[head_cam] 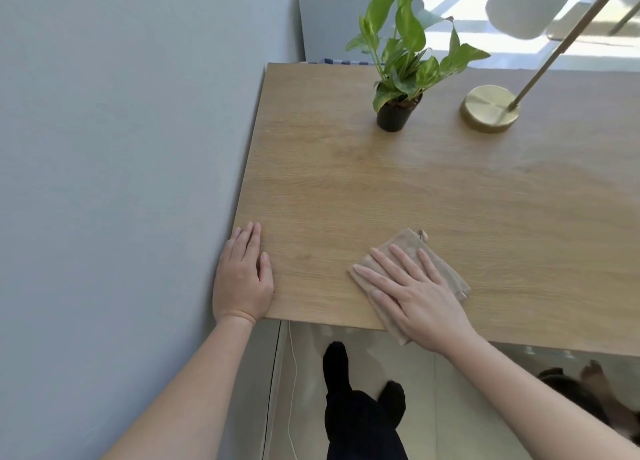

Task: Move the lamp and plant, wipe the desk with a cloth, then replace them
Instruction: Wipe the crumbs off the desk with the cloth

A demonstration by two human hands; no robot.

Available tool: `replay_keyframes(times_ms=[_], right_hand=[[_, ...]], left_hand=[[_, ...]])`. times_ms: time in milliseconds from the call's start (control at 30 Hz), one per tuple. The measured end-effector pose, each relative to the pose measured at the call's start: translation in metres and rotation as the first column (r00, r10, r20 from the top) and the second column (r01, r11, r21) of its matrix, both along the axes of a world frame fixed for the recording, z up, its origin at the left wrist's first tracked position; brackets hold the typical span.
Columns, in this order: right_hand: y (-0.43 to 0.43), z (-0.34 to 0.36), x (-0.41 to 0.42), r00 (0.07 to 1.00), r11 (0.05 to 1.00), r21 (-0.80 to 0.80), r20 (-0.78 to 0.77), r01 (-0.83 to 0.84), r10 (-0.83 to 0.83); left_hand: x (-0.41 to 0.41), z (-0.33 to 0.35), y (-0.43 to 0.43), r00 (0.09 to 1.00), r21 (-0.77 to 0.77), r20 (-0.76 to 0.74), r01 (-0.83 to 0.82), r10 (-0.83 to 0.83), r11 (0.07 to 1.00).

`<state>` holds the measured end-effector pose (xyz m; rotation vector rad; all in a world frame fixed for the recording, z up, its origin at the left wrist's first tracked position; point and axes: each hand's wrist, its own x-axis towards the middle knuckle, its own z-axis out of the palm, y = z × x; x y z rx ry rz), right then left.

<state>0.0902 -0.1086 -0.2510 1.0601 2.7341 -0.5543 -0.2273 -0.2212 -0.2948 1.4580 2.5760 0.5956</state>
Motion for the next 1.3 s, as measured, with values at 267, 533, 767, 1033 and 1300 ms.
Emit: replay_keyframes(times_ms=[267, 533, 767, 1033, 1300], right_hand=[[0.096, 0.004, 0.002, 0.842, 0.842, 0.044, 0.033, 0.537, -0.538], [0.044, -0.002, -0.076, 0.975, 0.976, -0.008, -0.035, 0.220, -0.220], [0.056, 0.012, 0.038, 0.980, 0.981, 0.016, 0.032, 0.195, -0.195], [0.097, -0.001, -0.082, 0.818, 0.818, 0.022, 0.022, 0.575, -0.575], [0.029, 0.001, 0.000, 0.999, 0.999, 0.003, -0.001, 0.049, -0.049]], left_hand=[[0.001, 0.001, 0.003, 1.000, 0.021, 0.006, 0.004, -0.005, 1.000], [0.001, 0.001, 0.000, 1.000, 0.003, 0.005, 0.004, -0.004, 1.000], [0.002, 0.003, 0.003, 1.000, 0.007, 0.001, 0.005, -0.005, 1.000], [0.002, 0.002, 0.005, 1.000, 0.006, 0.005, 0.006, -0.006, 1.000], [0.001, 0.002, 0.004, 1.000, 0.006, -0.001, 0.003, -0.003, 1.000]])
